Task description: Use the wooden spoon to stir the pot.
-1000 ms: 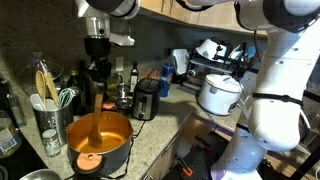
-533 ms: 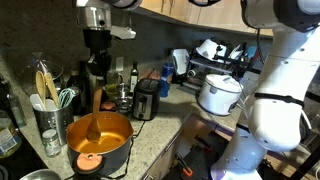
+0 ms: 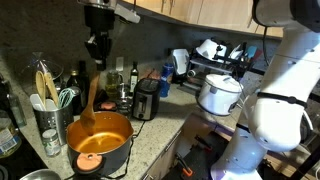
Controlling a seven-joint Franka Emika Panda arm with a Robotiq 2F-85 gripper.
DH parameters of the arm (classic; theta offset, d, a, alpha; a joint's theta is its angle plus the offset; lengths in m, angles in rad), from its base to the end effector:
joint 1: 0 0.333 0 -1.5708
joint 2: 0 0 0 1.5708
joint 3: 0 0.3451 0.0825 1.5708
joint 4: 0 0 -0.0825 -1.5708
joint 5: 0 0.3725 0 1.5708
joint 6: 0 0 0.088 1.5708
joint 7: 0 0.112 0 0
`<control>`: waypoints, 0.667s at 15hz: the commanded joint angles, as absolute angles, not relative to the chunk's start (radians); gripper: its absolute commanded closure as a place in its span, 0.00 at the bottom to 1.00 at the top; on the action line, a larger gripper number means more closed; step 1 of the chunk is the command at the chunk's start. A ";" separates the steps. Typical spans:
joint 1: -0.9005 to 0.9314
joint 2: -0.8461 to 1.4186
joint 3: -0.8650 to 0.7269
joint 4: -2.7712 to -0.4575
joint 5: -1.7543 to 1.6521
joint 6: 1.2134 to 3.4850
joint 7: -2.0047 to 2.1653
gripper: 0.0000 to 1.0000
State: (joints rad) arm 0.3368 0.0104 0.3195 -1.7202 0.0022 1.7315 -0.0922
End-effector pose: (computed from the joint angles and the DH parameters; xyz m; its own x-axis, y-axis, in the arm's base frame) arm 0.4400 0.3381 0.5878 0.7330 0.6803 0.0019 0.6803 -0.7329 -0.0053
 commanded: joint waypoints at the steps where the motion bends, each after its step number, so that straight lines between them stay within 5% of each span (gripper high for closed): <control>1: 0.331 -0.008 0.320 -1.667 0.021 1.714 -0.123 0.96; 10: 0.334 0.040 0.323 -1.560 0.034 1.790 -0.158 0.96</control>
State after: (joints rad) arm 0.3368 0.0077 0.3196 -1.6046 0.0190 1.7640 -0.1345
